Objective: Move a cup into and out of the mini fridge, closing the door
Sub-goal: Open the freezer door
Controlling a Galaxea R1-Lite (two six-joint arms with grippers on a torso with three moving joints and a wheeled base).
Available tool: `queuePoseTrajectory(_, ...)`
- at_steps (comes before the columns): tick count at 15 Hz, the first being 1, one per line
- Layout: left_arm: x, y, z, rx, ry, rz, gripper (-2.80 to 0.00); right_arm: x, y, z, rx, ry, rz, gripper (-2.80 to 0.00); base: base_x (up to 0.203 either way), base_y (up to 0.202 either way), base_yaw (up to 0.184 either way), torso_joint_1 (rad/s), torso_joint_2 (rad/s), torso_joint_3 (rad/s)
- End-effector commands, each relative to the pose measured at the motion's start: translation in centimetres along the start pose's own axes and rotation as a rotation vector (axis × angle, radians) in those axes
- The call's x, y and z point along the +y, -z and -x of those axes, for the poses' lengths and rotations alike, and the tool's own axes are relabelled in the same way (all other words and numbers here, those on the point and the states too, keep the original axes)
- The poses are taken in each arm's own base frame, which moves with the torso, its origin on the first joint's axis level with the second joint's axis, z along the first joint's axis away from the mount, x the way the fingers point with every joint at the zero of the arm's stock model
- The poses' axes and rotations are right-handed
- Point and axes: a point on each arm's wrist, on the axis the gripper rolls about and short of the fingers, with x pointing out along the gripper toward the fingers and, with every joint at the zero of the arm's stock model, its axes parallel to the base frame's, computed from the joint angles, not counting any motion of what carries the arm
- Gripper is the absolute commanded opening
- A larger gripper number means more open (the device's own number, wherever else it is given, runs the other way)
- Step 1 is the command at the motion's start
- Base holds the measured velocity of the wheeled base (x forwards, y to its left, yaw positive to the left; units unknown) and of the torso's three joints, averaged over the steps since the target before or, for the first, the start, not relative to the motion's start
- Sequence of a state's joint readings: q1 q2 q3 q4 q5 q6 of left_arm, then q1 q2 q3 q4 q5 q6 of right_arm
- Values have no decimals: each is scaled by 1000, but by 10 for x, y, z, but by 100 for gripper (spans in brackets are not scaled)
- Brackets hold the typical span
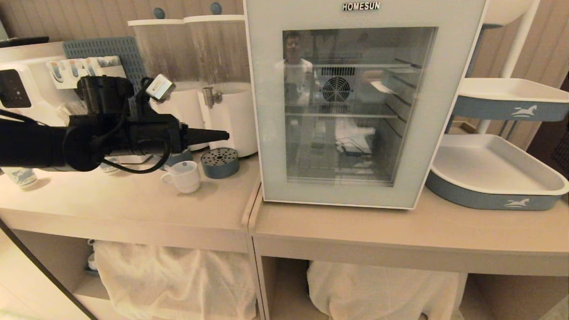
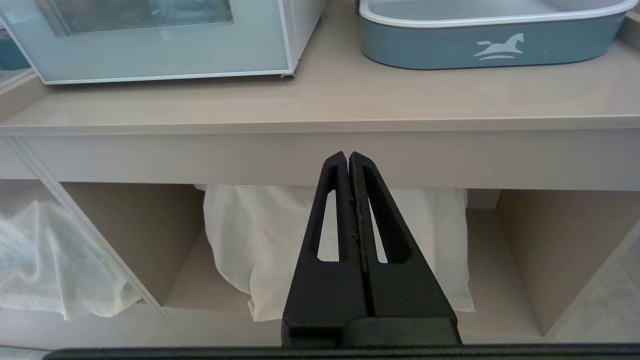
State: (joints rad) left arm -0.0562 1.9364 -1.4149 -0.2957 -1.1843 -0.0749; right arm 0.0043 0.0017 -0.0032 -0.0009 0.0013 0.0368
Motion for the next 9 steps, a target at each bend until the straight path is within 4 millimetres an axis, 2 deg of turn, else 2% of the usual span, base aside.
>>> queuePoseTrajectory(1,-2,-1,-5,1,23,-12,0,0,0,0,1,-1,0,-280,0,0,0,0,0,0)
queuePoseTrajectory(4,-2,2,-12,7,49,-26,0,0,0,0,1,-1,0,-280,0,0,0,0,0,0)
queuePoseTrajectory(6,-1,7,-25,11,79,-96,0,0,0,0,1,-1,0,-280,0,0,0,0,0,0)
queuePoseTrajectory(9,6,12,-30,15,84,-181,0,0,0,0,1,-1,0,-280,0,0,0,0,0,0)
